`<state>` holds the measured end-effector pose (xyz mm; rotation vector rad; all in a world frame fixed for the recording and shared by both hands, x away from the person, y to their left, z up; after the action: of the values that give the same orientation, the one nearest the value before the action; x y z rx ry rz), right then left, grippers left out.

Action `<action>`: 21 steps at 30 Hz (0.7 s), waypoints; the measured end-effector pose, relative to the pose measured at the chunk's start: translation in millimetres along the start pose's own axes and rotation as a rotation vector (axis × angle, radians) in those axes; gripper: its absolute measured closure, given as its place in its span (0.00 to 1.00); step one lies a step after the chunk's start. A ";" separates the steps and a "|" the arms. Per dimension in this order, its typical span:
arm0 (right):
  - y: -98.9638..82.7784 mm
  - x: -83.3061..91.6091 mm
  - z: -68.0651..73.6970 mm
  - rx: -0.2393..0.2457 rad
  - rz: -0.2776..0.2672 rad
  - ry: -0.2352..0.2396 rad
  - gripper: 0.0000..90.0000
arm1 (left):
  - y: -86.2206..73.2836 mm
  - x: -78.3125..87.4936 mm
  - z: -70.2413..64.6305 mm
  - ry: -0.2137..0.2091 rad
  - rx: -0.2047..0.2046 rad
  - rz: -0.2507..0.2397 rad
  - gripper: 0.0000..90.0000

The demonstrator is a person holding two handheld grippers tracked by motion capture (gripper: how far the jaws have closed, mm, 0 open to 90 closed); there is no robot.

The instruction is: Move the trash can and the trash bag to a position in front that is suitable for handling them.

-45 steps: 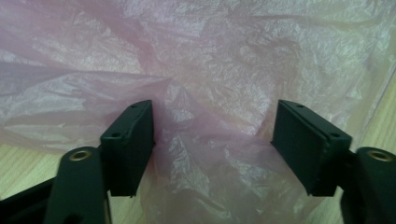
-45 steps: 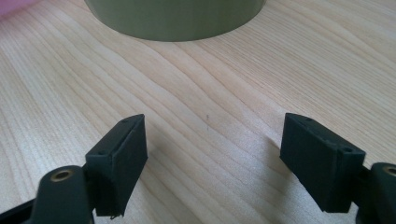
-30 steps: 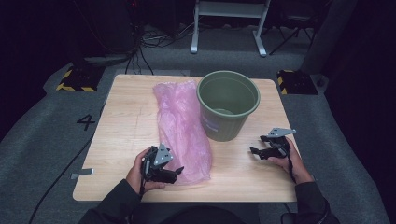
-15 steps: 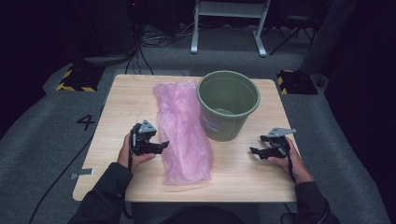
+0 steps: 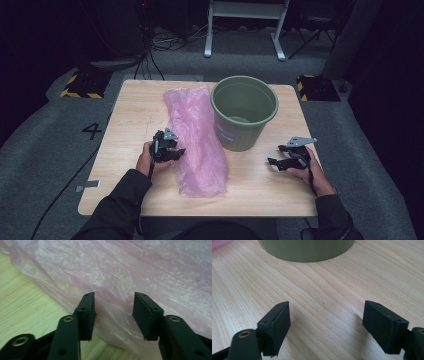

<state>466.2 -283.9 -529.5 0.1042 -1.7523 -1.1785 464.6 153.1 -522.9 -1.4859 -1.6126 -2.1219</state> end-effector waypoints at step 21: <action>-0.1 0.1 -0.2 0.003 0.000 0.002 0.25 | -24.9 24.4 -34.1 -0.096 -0.074 0.015 0.82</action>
<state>466.3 -284.1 -529.5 0.1069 -1.7524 -1.1758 416.1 148.6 -521.3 -1.6407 -1.5629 -2.1564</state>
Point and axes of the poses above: each handheld gripper's, and its own axes: x roughly backward along the jaws, y roughly out of its top, z roughly to its left, the point moved 4 cm from there along -x, roughly forward along the jaws, and after that the axes turned 3 degrees about x, right-handed, at the moved point
